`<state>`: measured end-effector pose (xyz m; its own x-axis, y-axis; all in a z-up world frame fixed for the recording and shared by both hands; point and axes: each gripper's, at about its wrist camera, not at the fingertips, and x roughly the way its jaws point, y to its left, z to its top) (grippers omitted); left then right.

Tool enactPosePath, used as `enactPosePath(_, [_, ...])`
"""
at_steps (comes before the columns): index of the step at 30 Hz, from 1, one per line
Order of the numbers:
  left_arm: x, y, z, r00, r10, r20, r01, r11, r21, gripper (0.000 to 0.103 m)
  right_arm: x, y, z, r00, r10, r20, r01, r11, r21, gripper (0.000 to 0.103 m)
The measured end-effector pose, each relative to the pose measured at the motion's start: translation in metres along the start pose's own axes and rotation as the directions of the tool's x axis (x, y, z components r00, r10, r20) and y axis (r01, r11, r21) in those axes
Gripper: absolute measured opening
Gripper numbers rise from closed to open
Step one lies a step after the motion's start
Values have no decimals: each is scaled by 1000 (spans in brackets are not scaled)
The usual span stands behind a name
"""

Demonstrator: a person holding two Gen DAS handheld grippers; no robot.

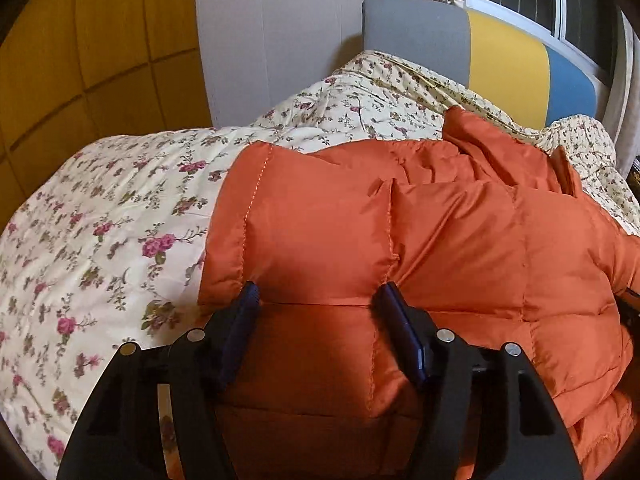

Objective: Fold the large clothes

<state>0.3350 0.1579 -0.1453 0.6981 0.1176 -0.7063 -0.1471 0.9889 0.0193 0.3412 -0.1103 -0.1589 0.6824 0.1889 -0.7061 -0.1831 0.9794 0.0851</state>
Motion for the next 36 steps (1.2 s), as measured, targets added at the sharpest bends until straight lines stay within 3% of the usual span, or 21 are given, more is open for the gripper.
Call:
enactPosePath(4, [2,-1,-2,1000,12,-5,-12,1000,9,66,2,0,-2,1000,-15,-6,15,1000,-10,50])
enactPosePath(6, [0,-1,-2,999,43,-3,-43,999,10,78,-1,0,-2,999,-28,-18,27,999,-19,52])
enactPosePath(7, [-4,0,-4,997,82,-4,-82,997,5,94,-6,1,-2,999,-40,-28,39,999,-23,54])
enactPosePath(8, [-9,4,-6,994,105,-6,-105,994,-10,99,-16,1,-3,999,-38,-29,37,999,-16,56])
enactPosePath(11, [-31,20,-15,999,33,-7,-34,997,-70,99,-54,-1,-13,1000,-1,0,1,1000,1,61])
enactPosePath(14, [-63,29,-30,1000,-5,8,6,995,-101,99,-80,-5,-30,999,-7,-36,6,1000,-16,63])
enactPosePath(16, [-84,28,-46,999,-33,28,35,995,-91,99,-93,-6,-45,999,-29,-45,27,999,-39,71])
enactPosePath(18, [-95,21,-65,999,-25,28,26,999,-36,99,-94,-6,-60,997,-59,-50,56,996,-64,77])
enactPosePath(21, [-92,9,-88,999,16,-32,-14,998,57,100,-84,-10,-79,995,-51,-81,48,998,-42,79])
enactPosePath(32, [-133,14,-128,995,100,-6,-99,992,82,100,-183,-38,-104,999,46,-13,-44,994,105,79])
enactPosePath(36, [-146,34,-147,997,69,-33,-67,997,34,99,-222,-62,-133,1000,-9,-4,10,994,112,80])
